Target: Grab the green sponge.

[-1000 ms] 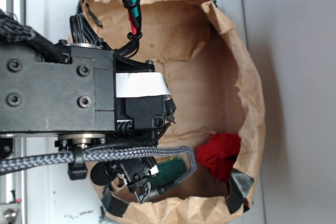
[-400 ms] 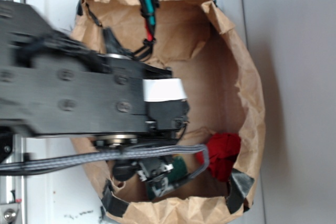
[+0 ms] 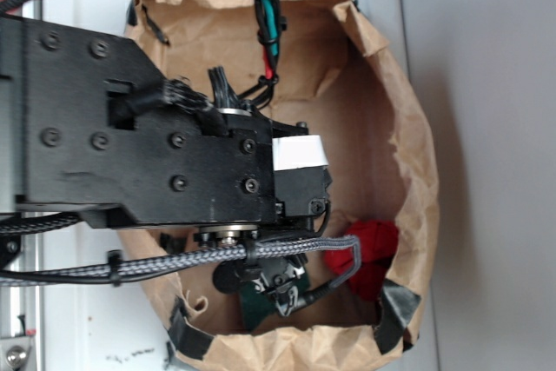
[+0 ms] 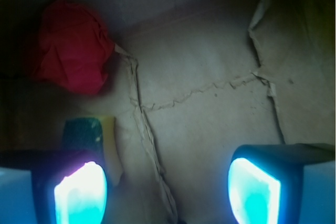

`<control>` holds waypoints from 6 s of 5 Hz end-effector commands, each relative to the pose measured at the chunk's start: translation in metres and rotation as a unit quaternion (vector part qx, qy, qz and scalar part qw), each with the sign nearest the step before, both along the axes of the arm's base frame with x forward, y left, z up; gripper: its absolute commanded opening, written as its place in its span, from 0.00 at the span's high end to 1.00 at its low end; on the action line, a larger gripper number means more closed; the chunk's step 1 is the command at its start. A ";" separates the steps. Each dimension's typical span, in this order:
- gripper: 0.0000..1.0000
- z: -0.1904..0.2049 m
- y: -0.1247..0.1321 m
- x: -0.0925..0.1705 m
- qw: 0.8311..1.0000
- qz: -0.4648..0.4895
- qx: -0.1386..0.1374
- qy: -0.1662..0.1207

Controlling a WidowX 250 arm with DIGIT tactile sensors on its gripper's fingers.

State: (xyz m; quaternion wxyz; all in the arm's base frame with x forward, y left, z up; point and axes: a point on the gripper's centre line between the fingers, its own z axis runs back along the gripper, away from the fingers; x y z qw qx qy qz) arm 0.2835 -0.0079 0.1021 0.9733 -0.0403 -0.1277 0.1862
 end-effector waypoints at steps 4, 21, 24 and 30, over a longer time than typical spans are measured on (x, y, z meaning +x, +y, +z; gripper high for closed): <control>0.00 -0.009 -0.027 -0.005 0.997 -0.004 -0.081 -0.001; 1.00 0.009 0.006 0.050 0.993 0.047 -0.100 -0.026; 1.00 0.053 0.028 0.037 0.993 0.048 -0.104 -0.039; 1.00 0.113 0.044 0.017 0.990 0.074 -0.097 -0.064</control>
